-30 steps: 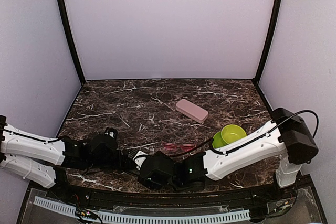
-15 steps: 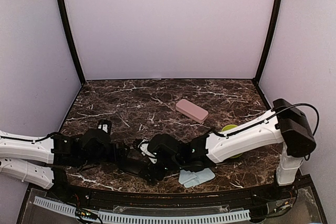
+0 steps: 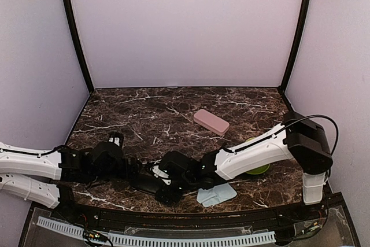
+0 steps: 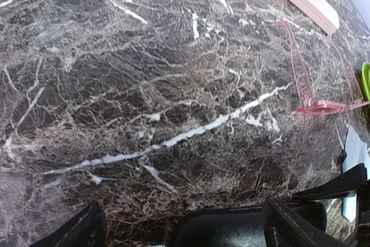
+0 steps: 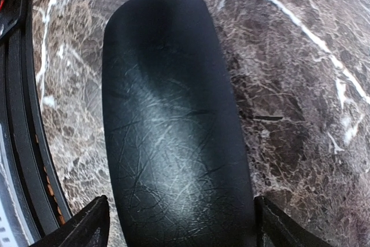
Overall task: Organize the sunglasses
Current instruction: Move the case with sunglasses to the center of the board.
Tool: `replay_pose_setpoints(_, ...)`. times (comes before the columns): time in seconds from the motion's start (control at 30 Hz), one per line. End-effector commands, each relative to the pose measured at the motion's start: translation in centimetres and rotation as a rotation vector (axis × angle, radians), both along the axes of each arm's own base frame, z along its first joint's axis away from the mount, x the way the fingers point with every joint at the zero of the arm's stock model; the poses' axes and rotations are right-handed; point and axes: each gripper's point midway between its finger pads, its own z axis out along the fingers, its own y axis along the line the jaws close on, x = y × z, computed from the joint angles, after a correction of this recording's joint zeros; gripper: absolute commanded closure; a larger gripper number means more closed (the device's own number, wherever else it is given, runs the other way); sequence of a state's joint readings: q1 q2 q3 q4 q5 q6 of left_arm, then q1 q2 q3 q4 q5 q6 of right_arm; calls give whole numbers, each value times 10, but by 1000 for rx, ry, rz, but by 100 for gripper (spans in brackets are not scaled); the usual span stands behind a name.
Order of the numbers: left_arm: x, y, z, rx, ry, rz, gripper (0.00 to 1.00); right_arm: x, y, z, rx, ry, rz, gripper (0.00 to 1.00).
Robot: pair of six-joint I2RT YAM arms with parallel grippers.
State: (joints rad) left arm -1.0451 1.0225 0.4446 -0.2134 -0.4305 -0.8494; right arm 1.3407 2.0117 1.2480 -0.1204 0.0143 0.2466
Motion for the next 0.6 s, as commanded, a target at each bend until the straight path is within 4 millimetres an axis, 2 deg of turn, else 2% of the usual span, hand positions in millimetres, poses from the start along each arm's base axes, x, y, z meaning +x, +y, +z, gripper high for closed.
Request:
replay_pose_setpoints(0.0, -9, -6, -17, 6, 69, -47, 4, 2, 5, -6, 7, 2, 13, 19)
replay_pose_setpoints(0.3, -34, 5, -56, 101, 168, -64, 4, 15, -3, -20, -23, -87, -28, 34)
replay_pose_setpoints(0.57, -48, 13, -73, 180, 180, -56, 4, 14, -9, -34, -88, -190, -33, 37)
